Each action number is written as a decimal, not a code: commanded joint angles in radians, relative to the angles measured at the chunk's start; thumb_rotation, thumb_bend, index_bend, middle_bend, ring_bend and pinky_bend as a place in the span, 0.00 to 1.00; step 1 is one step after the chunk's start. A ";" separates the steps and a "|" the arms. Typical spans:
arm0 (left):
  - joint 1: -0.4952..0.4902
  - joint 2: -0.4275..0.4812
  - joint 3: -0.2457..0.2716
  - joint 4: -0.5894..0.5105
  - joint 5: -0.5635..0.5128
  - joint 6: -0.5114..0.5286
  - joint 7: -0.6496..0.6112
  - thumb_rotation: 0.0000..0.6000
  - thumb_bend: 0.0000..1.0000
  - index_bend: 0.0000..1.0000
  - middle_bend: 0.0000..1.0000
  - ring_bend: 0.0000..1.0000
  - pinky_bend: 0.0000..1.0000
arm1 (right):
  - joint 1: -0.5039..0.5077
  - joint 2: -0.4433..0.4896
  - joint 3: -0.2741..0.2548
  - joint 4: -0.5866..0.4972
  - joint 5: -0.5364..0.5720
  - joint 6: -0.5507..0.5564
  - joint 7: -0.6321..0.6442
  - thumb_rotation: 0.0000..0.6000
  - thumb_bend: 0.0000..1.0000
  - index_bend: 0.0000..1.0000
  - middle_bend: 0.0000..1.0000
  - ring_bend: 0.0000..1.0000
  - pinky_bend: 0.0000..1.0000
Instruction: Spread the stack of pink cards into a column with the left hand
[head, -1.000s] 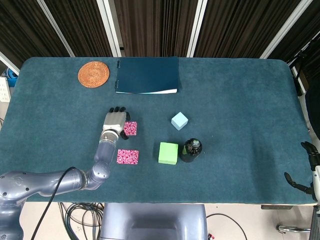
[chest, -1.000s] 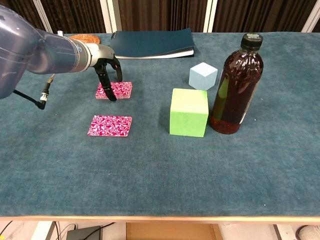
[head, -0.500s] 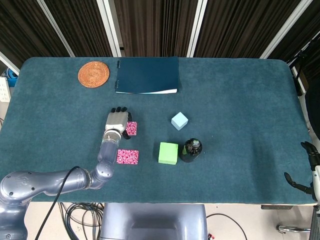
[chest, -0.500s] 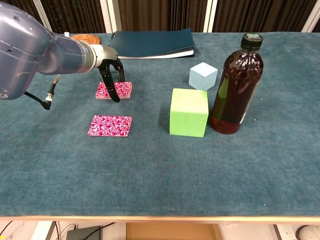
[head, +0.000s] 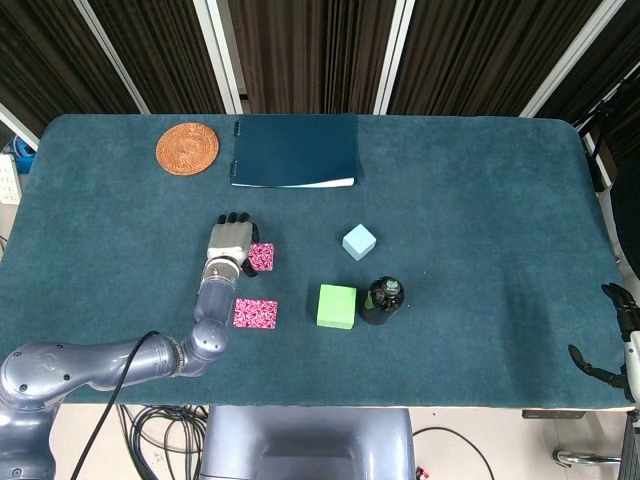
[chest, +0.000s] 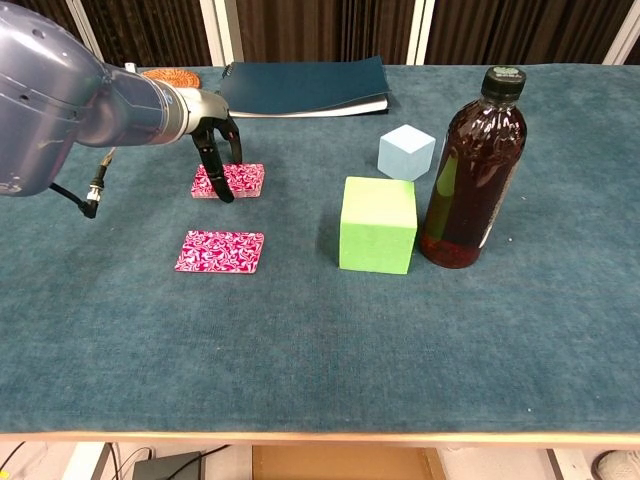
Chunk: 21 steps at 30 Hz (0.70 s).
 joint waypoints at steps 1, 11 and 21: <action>0.001 -0.001 0.000 0.001 0.002 0.001 0.001 1.00 0.16 0.43 0.15 0.01 0.00 | 0.000 0.000 0.000 -0.001 0.000 0.000 0.000 1.00 0.27 0.10 0.07 0.14 0.19; 0.004 -0.005 -0.005 0.009 0.007 0.010 0.002 1.00 0.18 0.45 0.15 0.01 0.00 | 0.000 0.000 0.000 -0.001 0.001 -0.001 -0.002 1.00 0.27 0.10 0.07 0.14 0.19; 0.006 -0.016 -0.007 0.017 0.011 0.014 0.011 1.00 0.19 0.46 0.16 0.01 0.00 | 0.000 0.000 0.001 -0.002 0.005 -0.002 -0.003 1.00 0.27 0.10 0.07 0.14 0.19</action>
